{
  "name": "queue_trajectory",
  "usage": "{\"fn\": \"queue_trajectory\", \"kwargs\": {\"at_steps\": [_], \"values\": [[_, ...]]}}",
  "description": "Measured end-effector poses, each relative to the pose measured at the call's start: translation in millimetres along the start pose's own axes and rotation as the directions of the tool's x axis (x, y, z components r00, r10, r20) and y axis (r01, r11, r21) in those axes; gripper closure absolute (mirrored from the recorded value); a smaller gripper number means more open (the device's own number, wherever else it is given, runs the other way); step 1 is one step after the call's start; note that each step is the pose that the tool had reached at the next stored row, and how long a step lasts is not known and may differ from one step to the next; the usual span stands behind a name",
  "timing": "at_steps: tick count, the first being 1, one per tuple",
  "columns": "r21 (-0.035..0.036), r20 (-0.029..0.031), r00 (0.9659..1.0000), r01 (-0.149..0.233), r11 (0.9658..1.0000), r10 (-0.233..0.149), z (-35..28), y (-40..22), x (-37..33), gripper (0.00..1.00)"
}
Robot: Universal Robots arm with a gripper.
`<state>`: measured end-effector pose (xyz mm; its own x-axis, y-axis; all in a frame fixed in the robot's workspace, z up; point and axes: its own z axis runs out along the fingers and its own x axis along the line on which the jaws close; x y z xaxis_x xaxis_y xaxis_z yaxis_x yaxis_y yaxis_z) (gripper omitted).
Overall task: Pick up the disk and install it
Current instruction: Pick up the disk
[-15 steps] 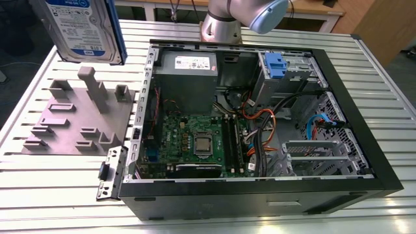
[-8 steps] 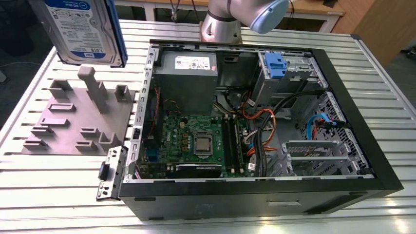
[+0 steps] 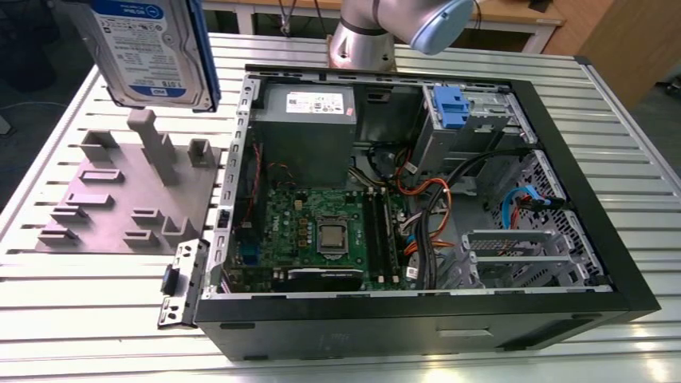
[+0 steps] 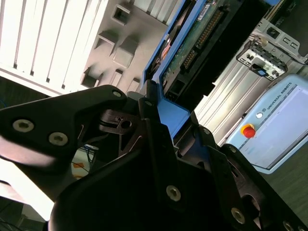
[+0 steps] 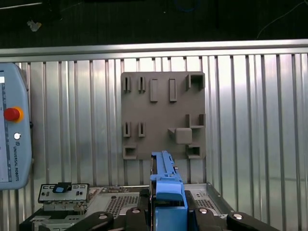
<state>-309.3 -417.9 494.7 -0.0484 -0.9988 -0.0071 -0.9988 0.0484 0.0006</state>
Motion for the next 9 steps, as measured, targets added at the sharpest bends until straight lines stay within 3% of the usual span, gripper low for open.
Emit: {"fn": "queue_trajectory", "kwargs": {"at_steps": [9], "values": [[0.0000,0.0000,1.0000,0.000,1.0000,0.000,0.1,-1.9,-0.1,0.64]]}}
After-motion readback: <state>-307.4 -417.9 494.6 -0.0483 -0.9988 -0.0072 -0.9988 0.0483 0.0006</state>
